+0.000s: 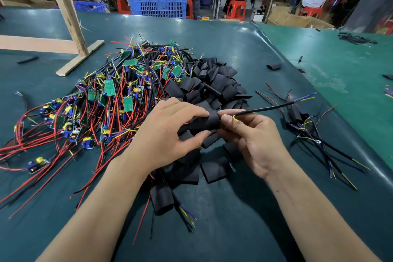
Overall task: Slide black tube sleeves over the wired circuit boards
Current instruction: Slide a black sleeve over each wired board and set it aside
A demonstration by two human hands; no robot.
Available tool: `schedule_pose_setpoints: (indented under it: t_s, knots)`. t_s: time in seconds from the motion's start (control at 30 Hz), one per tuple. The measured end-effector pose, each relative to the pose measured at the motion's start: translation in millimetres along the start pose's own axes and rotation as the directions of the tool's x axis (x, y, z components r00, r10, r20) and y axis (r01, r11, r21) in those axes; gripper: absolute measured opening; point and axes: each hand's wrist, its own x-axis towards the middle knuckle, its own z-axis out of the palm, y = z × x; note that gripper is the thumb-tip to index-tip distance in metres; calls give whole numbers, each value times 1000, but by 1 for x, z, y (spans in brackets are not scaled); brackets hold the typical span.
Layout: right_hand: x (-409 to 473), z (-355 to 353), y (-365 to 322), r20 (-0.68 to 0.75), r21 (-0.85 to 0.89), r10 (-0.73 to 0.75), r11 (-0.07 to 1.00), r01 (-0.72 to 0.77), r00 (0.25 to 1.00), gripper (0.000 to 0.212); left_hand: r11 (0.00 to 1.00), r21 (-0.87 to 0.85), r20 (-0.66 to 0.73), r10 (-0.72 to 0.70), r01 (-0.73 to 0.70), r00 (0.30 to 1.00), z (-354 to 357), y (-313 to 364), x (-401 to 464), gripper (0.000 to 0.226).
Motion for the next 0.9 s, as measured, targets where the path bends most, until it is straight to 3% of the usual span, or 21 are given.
schedule_pose_setpoints:
  t_s: [0.23,0.6,0.9]
  knots:
    - [3,-1,2,-17,130,78,989,-75,997,9,995,63,-70,81,-77,994,3,-4,-1,32]
    - [2,0,4,13,169,82,982,-83,997,12,1000,-19,-98,2,-4,995,2,0,-2,30]
    - [-1,-3,-9,104,209,108,969,-128,989,37,998,-45,-112,-37,32,993,2,-3,-2,31]
